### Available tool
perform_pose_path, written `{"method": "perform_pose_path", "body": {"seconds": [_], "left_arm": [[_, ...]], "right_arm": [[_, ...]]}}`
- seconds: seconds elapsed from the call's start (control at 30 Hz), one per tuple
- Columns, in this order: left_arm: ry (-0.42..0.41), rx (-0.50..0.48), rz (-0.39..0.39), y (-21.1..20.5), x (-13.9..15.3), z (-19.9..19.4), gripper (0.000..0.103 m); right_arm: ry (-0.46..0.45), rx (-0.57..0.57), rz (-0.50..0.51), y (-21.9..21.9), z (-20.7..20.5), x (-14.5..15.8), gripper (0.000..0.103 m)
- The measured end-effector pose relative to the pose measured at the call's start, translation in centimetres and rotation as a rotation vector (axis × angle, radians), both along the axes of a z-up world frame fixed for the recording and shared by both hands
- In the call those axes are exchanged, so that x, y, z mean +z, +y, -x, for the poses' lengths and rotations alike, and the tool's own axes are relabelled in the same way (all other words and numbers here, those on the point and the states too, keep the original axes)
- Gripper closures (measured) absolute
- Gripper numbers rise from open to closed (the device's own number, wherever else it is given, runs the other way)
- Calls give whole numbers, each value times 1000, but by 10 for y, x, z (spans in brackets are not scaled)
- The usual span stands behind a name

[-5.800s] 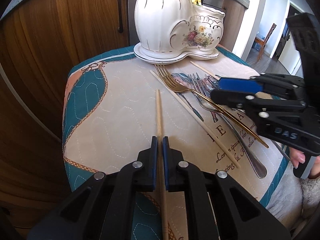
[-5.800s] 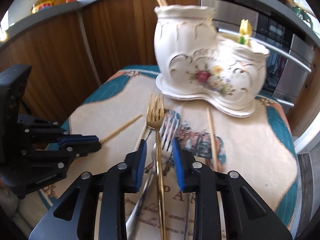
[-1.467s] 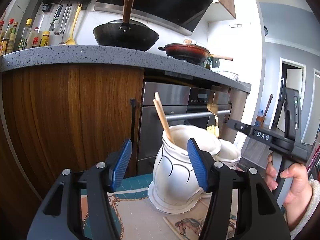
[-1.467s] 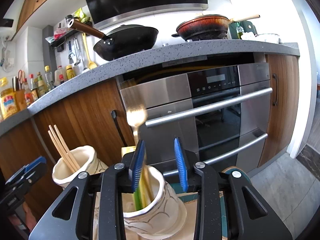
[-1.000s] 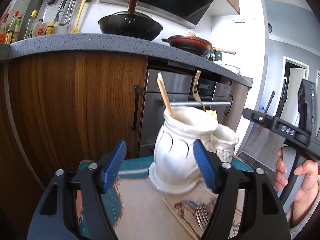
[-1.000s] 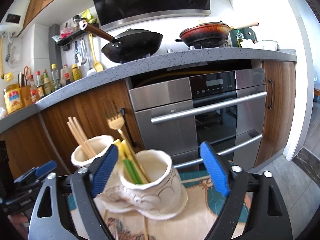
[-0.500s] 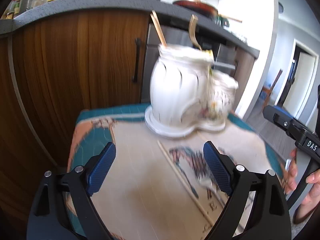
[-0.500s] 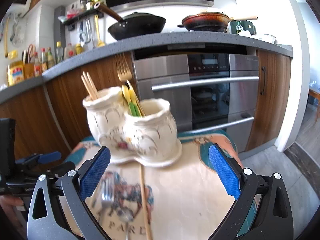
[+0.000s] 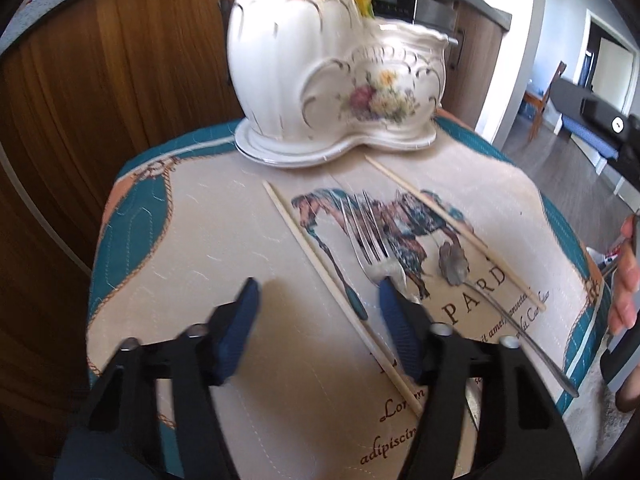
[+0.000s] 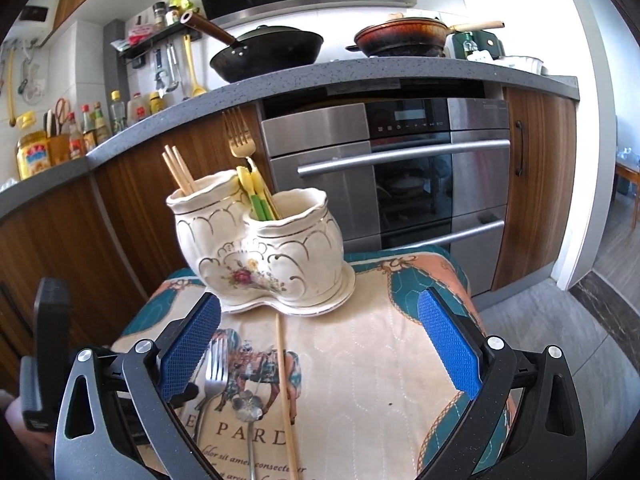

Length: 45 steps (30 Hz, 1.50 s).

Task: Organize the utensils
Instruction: 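Lower both tools back to the utensils on the placemat, then grasp a wooden chopstick with the left tool while the right tool grasps a silver fork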

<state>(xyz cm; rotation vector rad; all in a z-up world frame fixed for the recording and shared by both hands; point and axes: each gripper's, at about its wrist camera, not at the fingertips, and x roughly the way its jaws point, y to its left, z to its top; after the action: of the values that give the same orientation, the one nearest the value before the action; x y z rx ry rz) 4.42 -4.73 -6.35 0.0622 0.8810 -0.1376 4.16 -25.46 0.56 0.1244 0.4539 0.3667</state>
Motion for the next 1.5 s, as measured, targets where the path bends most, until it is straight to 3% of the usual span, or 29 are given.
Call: {"method": "perform_pose_path", "body": {"seconds": [0.3,0.37,0.63,0.87,1.03,1.3,1.5], "left_arm": [[12,-7,-38,8,4,-2,94],[12,-13,-37,13,4,-3,97],[-25,-15,6,33,10,11,99],[-90,-34,67,48,19,27,99],[-109,-62,91,49,19,30,99],[-146,-61,129,54,26,31,99],[-165,-45,139,61,30,31,99]], "right_arm": [[23,57,68,18,6,-4,5],[41,70,86,25,10,-4,5],[136,178,200,69,31,-16,9],[238,222,302,106,37,-44,43],[291,216,331,119,34,-55,60],[370,200,297,125,21,-65,68],[366,193,306,129,20,-65,85]]}}
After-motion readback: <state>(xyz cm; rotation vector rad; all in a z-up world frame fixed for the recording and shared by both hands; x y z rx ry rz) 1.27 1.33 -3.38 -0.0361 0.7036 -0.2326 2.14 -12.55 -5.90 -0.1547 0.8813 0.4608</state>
